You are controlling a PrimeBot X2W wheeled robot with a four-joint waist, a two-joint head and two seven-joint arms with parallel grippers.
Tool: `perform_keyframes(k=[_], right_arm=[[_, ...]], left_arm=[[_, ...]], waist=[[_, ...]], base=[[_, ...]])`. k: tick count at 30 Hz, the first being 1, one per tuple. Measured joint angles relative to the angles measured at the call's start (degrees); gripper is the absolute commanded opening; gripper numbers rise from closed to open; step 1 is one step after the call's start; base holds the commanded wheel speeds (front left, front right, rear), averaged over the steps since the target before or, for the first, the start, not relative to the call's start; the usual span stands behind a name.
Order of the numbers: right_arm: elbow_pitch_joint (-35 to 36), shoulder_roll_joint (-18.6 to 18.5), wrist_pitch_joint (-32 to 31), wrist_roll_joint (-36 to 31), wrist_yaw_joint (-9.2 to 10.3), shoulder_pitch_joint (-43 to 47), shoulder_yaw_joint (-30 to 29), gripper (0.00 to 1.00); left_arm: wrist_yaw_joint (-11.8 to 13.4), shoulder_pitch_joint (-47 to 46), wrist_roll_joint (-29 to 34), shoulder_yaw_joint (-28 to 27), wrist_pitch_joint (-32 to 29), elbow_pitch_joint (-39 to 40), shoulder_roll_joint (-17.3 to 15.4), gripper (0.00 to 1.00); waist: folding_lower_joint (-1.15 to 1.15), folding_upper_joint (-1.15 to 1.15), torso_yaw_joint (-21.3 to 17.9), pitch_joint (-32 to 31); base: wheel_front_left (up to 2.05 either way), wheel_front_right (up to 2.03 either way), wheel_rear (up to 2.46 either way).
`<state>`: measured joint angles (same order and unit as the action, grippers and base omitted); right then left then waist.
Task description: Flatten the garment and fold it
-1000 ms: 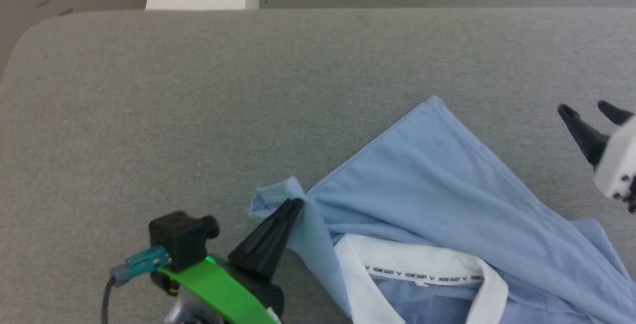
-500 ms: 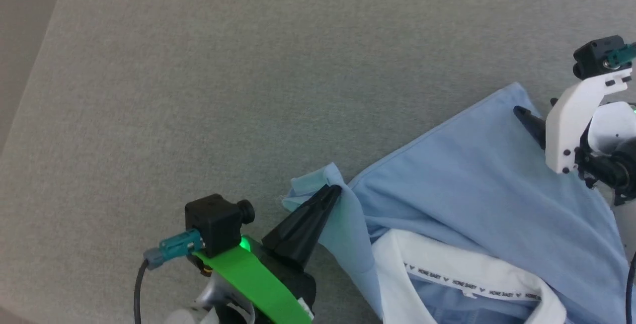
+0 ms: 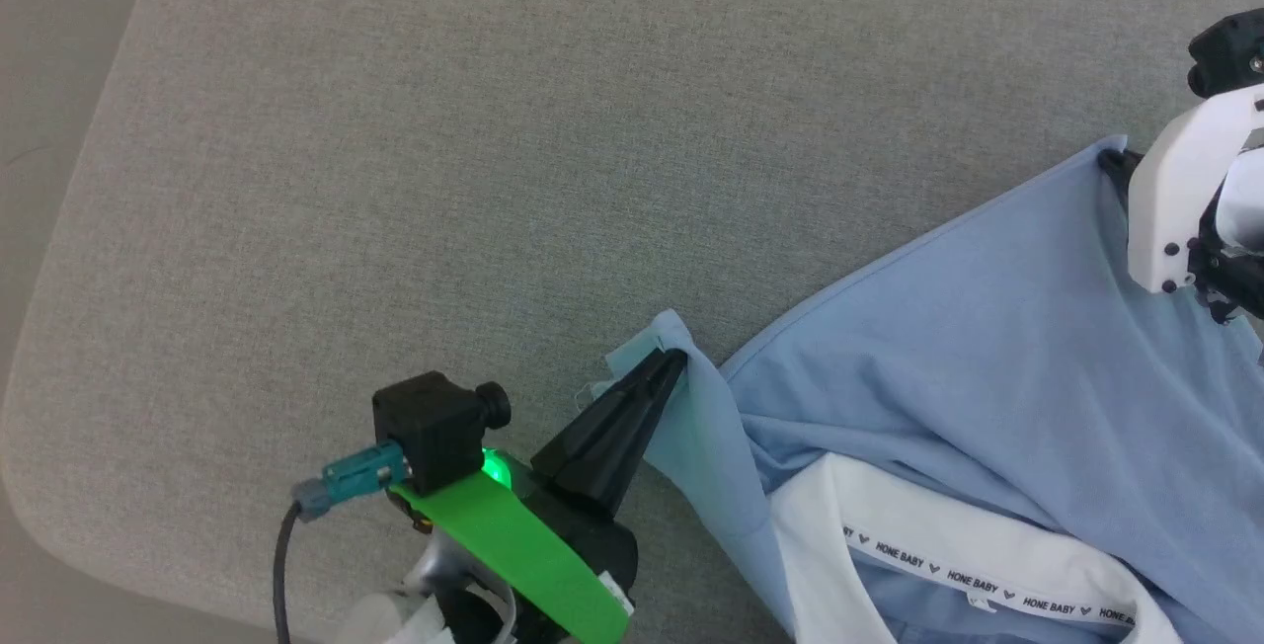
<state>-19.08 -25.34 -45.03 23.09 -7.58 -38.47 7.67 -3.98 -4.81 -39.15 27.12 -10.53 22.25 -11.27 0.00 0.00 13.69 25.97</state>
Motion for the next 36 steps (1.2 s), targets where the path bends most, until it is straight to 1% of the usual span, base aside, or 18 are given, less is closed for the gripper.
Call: perform_keyframes(k=[2,4,9,14,18,22,26,31,36], right_arm=[[0.0,0.1,0.6,0.0,0.0,0.0,-0.3,0.0],[-0.2,0.4,2.6,-0.1,0.0,0.0,-0.7,0.0],[-0.4,1.4,8.9,-1.0,0.0,0.1,-2.6,0.0],[-0.5,4.7,15.4,-2.0,0.0,0.1,-5.8,0.0],[-0.3,6.7,18.8,-2.8,0.0,0.0,-7.5,0.0],[-0.2,8.2,21.0,-3.7,0.0,-0.7,-8.9,0.0],[-0.5,10.4,22.2,-5.3,0.0,-4.2,-9.6,0.0],[-1.9,13.3,22.8,-6.5,0.0,-10.3,-9.4,0.0],[-4.6,14.6,22.9,-8.9,0.0,-16.1,-10.0,0.0]], left_arm=[[-0.1,0.0,-0.9,-0.4,0.5,-0.2,0.1,0.0],[-0.1,0.0,-1.3,-1.0,1.2,-0.4,0.1,0.0],[0.1,-3.9,0.5,-4.3,3.7,-1.9,0.0,0.0],[2.1,-11.5,2.6,-8.6,6.1,-6.2,0.3,0.0],[3.2,-17.6,4.1,-10.4,4.9,-10.3,-0.3,0.0],[4.4,-24.9,5.5,-11.9,2.8,-15.2,-1.4,0.0],[5.3,-34.9,6.9,-13.2,1.7,-21.7,-2.0,0.0],[5.0,-47.8,9.6,-13.2,1.5,-30.8,-2.7,0.0],[4.5,-56.3,9.9,-13.2,0.5,-39.0,-3.0,0.0]], waist=[[0.0,0.0,-0.1,-0.3],[0.0,0.0,-0.3,-1.0],[0.0,0.0,-1.2,-3.4],[0.0,0.0,-2.6,-7.1],[0.0,0.0,-4.0,-10.5],[0.0,0.0,-5.7,-13.9],[0.0,0.0,-7.7,-17.1],[0.0,0.0,-10.9,-20.5],[0.0,0.0,-13.7,-23.2]], base=[[0.0,0.0,0.0],[0.0,0.0,0.0],[0.0,0.0,0.0],[0.0,0.0,0.0],[0.0,0.0,0.0],[0.0,0.0,0.0],[0.0,0.0,0.0],[0.0,0.0,0.0],[0.0,0.0,0.0]])
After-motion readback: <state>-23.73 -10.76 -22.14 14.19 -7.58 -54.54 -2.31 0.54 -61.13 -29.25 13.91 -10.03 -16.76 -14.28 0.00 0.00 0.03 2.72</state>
